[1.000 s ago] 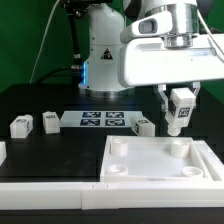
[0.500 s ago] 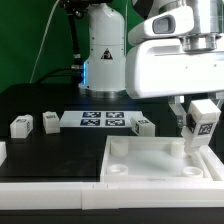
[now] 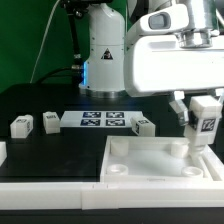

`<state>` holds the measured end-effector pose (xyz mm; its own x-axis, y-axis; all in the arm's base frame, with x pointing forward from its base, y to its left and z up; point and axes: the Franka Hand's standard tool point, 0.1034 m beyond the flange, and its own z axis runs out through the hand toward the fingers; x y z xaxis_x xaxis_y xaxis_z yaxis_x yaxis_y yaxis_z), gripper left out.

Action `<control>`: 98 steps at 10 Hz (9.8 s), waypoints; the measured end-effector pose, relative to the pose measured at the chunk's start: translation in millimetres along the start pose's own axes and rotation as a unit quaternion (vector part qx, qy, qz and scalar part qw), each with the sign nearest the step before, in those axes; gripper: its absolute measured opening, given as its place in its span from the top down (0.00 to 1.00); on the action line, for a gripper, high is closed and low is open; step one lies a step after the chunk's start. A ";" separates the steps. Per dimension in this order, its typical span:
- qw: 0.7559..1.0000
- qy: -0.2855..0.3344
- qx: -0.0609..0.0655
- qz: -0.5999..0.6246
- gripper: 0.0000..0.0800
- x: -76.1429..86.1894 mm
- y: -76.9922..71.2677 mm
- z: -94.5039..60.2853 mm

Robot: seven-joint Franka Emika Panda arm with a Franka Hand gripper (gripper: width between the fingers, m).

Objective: Assemble one leg

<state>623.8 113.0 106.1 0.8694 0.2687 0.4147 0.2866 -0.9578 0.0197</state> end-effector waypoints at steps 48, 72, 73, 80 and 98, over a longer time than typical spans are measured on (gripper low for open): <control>0.998 0.056 -0.007 -0.021 0.19 -6.4 -2.1 14.3; 0.889 -0.182 -0.053 0.417 0.63 -6.3 -4.6 22.7; 0.863 -0.177 -0.067 0.468 0.63 -6.4 -5.0 22.8; 0.793 -0.164 -0.093 0.580 0.30 -6.0 -7.8 23.8; 0.975 -0.200 0.003 0.092 0.64 -7.5 -8.2 24.6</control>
Offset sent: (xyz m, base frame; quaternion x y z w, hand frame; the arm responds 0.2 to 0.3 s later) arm 0.0076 -0.0076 -0.0020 0.0062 0.0158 -0.0036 0.9998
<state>624.8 121.4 80.4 0.9935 0.1117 0.0217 0.1123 -0.9933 -0.0282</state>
